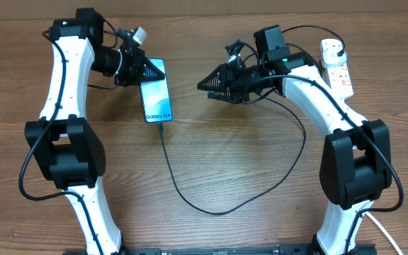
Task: Plug charger to phone and switch on socket
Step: 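Release the plug with the right gripper and lower the phone with the left, then lay the phone flat on the table with the left gripper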
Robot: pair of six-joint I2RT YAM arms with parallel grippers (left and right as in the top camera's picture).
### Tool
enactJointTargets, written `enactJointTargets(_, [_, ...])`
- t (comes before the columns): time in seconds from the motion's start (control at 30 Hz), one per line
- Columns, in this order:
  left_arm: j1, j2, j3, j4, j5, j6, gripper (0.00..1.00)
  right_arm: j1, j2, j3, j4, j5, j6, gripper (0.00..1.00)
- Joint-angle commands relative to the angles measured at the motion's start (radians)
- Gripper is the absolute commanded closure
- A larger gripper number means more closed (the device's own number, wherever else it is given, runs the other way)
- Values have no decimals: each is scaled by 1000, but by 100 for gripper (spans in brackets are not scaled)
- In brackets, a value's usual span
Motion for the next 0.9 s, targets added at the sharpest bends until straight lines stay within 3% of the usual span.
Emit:
enactJointTargets(0.0, [-14, -5, -26, 13, -54, 63, 96, -2, 2, 9, -21, 84, -58, 44])
enactJointTargets(0.33, [-13, -5, -248, 201, -45, -68, 96, -2, 2, 9, -56, 124, -64, 44])
enactJointTargets(0.87, [-13, -4, -366, 348, -74, -107, 96, 4, 2, 9, -64, 136, -64, 43])
